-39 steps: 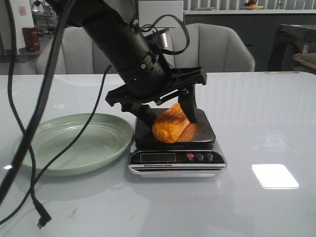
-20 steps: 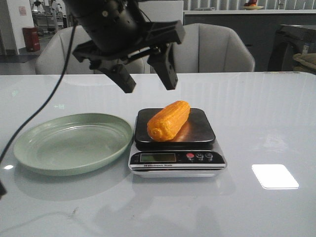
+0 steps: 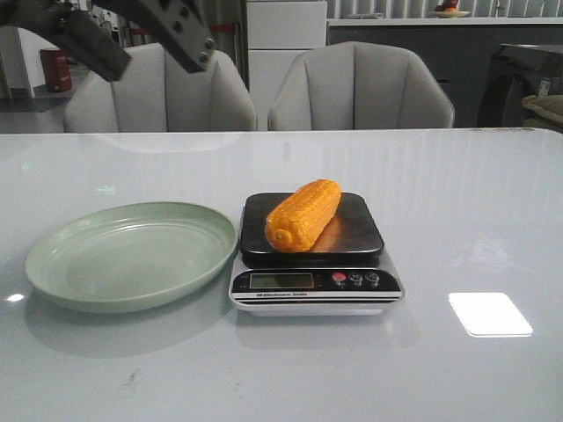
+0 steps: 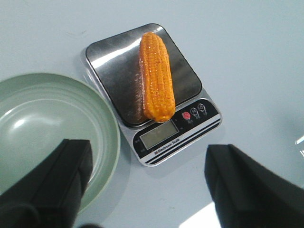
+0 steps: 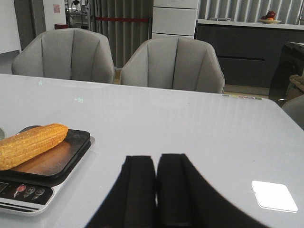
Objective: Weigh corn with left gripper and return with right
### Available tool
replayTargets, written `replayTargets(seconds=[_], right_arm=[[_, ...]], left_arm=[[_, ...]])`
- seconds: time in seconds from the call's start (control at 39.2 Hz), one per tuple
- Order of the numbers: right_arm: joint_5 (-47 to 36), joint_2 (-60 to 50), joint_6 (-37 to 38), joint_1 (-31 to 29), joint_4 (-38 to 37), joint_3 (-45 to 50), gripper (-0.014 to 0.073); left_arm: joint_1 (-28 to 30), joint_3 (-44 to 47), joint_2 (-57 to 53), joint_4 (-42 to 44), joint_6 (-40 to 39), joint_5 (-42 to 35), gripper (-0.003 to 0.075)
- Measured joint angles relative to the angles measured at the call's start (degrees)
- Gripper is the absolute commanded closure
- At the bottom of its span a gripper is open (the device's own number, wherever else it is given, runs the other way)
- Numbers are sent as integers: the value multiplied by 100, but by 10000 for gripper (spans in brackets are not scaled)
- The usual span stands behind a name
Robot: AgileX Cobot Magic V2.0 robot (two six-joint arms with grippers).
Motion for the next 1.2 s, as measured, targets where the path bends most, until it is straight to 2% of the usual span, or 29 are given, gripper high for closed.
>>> replayTargets(seconds=[0.36,0.59,0.79,0.94,1.2], right_arm=[[0,0,0,0,0,0,431],[0,0,0,0,0,0,431],[0,0,0,0,0,0,431],[0,0,0,0,0,0,431],[0,0,0,0,0,0,431]], left_arm=[[0,1430,-2547,437,0,-49,234],[4,2288,-4300,474,0,14,300],[4,2976,-5737,474,0,272,424],[4,3298,-6532,485,0,432,617],[4,3442,-6855,495,0,455,606]])
